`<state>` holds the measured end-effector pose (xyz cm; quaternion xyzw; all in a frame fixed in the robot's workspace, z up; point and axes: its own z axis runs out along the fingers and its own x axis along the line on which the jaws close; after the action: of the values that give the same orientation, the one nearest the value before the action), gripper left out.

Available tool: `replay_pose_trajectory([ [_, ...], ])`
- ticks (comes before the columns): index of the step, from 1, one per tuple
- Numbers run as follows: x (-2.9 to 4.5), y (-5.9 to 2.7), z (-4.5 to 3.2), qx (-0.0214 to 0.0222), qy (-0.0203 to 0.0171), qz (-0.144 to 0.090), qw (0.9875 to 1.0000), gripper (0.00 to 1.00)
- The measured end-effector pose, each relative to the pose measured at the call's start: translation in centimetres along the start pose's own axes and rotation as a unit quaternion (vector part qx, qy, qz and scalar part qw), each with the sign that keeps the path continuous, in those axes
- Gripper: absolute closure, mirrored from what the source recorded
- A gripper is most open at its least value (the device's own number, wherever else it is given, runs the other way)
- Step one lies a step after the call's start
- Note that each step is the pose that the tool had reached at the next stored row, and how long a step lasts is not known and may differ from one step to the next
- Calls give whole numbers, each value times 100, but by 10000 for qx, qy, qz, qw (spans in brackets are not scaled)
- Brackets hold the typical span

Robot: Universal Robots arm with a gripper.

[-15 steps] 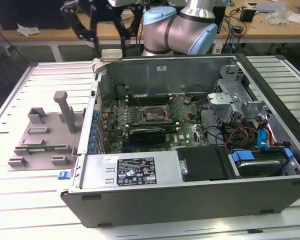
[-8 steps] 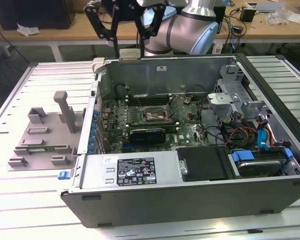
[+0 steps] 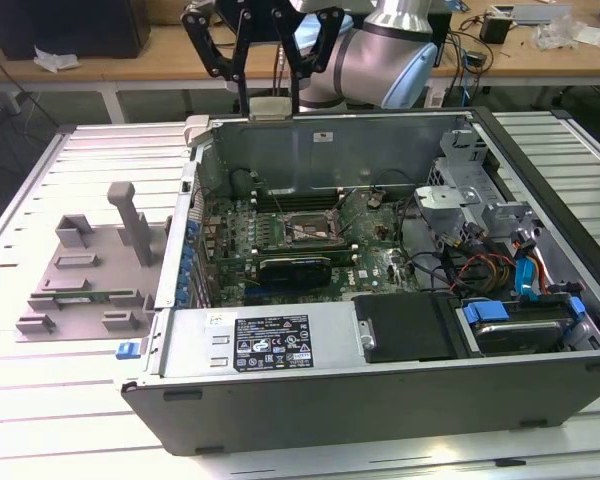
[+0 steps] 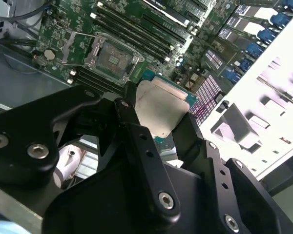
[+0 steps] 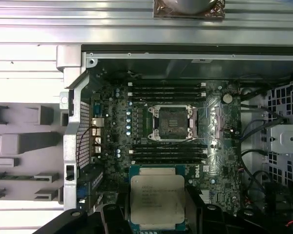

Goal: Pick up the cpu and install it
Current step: 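Pick up the cpu and move it towards the insertion slot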

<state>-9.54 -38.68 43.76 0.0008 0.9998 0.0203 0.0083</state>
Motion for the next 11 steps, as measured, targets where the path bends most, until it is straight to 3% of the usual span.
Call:
replay_pose_trajectory([
  [4, -31, -1, 29, 1, 4, 0, 10000, 46],
  [11, -157, -6, 161, 1, 47, 2, 10000, 46],
])
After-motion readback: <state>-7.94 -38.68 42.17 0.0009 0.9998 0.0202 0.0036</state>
